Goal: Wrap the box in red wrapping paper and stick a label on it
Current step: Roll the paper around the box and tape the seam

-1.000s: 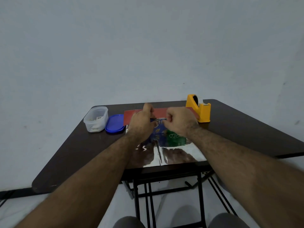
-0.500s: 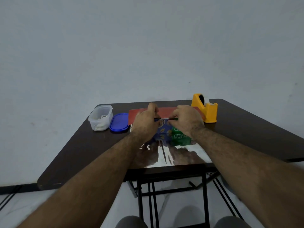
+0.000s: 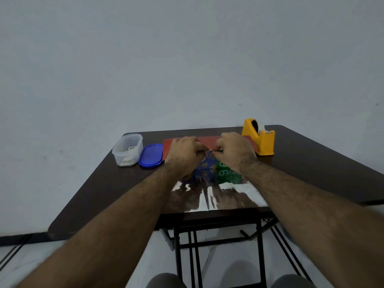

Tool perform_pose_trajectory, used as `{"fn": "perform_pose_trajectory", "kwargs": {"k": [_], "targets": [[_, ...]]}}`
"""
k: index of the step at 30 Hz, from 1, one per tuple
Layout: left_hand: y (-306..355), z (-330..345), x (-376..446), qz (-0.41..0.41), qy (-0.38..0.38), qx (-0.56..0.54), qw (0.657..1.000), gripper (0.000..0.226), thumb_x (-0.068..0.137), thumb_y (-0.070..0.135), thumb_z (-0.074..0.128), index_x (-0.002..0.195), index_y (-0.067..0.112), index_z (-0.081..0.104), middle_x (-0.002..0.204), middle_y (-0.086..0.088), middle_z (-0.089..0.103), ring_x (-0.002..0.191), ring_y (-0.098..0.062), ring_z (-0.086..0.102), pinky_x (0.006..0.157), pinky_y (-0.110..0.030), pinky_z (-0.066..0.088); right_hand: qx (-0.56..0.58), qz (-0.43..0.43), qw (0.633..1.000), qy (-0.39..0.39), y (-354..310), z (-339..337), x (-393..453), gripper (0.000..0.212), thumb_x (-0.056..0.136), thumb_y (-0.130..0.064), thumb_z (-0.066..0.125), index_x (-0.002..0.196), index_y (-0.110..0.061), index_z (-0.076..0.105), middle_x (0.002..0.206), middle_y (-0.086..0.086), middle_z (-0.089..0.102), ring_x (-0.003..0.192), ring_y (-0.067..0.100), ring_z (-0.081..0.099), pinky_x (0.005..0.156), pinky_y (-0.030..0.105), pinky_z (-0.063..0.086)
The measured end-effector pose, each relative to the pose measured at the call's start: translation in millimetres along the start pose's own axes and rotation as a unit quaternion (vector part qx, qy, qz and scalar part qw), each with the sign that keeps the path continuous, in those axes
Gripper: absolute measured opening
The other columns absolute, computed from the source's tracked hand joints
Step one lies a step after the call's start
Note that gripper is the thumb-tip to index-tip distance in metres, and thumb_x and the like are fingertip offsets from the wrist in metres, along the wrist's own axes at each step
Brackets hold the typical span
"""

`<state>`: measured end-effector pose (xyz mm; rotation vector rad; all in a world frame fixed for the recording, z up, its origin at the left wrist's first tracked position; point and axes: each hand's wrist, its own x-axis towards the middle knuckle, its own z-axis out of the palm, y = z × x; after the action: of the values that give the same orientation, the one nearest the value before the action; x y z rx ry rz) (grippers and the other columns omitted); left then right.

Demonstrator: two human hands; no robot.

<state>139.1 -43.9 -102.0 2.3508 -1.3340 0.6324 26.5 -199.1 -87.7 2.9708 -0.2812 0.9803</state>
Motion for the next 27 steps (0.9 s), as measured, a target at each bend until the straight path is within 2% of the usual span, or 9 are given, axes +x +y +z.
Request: {"fn": "perform_pose_trajectory", "kwargs": {"k": [4, 8, 13, 17, 19, 23, 27], "targets": [[2, -2, -1, 0.021, 0.034, 0.049, 0.998, 0.024, 0.103, 0.036, 0.062, 0.119, 0.035, 0.080, 0.126, 0.013, 0.072, 0.114, -0.015, 0.059, 0.098, -0.038, 0.037, -0.013, -0.007, 1.000, -0.005, 4, -2, -4, 0.029, 0.094, -0.045, 0.074, 0.106, -0.020, 0.080, 0.091, -0.001, 0.057, 0.096, 0.023, 0.057, 0.073, 0.035, 0.047], [6, -6, -3, 0.011, 0.034, 0.073, 0.997, 0.024, 0.095, 0.036, 0.067, 0.116, 0.031, 0.078, 0.130, 0.012, 0.070, 0.120, -0.016, 0.056, 0.104, -0.038, 0.034, -0.039, -0.012, 0.999, -0.012, 1, -4, -6, 0.028, 0.094, -0.042, 0.071, 0.108, -0.018, 0.076, 0.091, -0.003, 0.051, 0.099, 0.024, 0.057, 0.077, 0.038, 0.053], [11, -6, -7, -0.020, 0.018, 0.058, 0.998, 0.041, 0.099, 0.052, 0.065, 0.135, 0.034, 0.070, 0.141, 0.009, 0.065, 0.133, -0.018, 0.052, 0.112, -0.043, 0.031, -0.003, -0.032, 0.999, 0.006, 10, -1, -12, 0.031, 0.091, -0.042, 0.072, 0.110, -0.017, 0.078, 0.088, -0.007, 0.047, 0.096, 0.022, 0.057, 0.074, 0.034, 0.047], [19, -4, -7, -0.042, 0.008, 0.052, 0.998, 0.042, 0.097, 0.038, 0.068, 0.139, 0.032, 0.066, 0.142, 0.009, 0.065, 0.134, -0.018, 0.050, 0.113, -0.042, 0.030, 0.016, -0.031, 0.999, -0.006, 22, -3, -12, 0.036, 0.090, -0.047, 0.072, 0.113, -0.019, 0.078, 0.090, -0.006, 0.055, 0.096, 0.020, 0.057, 0.078, 0.035, 0.050], [24, -5, -7, -0.043, 0.009, 0.040, 0.998, 0.049, 0.092, 0.038, 0.069, 0.140, 0.030, 0.064, 0.142, 0.008, 0.065, 0.134, -0.018, 0.050, 0.112, -0.042, 0.030, 0.040, 0.008, 0.999, 0.020, 37, -8, -13, 0.034, 0.091, -0.047, 0.072, 0.113, -0.021, 0.079, 0.095, -0.004, 0.065, 0.096, 0.021, 0.063, 0.079, 0.036, 0.053], [47, -5, 7, -0.021, 0.029, 0.005, 0.999, 0.046, 0.094, 0.044, 0.068, 0.138, 0.030, 0.065, 0.141, 0.010, 0.065, 0.134, -0.017, 0.050, 0.114, -0.042, 0.029, 0.068, 0.194, 0.976, 0.075, 85, -24, -7, 0.028, 0.096, -0.042, 0.067, 0.111, -0.023, 0.080, 0.106, 0.002, 0.075, 0.101, 0.025, 0.068, 0.084, 0.036, 0.057], [82, 5, 34, 0.020, 0.007, -0.005, 1.000, 0.040, 0.096, 0.043, 0.066, 0.135, 0.032, 0.069, 0.140, 0.010, 0.065, 0.135, -0.017, 0.051, 0.115, -0.044, 0.030, 0.079, 0.337, 0.937, 0.057, 136, -32, 9, 0.035, 0.100, -0.041, 0.064, 0.117, -0.015, 0.080, 0.122, 0.007, 0.076, 0.114, 0.030, 0.069, 0.096, 0.041, 0.058]]}}
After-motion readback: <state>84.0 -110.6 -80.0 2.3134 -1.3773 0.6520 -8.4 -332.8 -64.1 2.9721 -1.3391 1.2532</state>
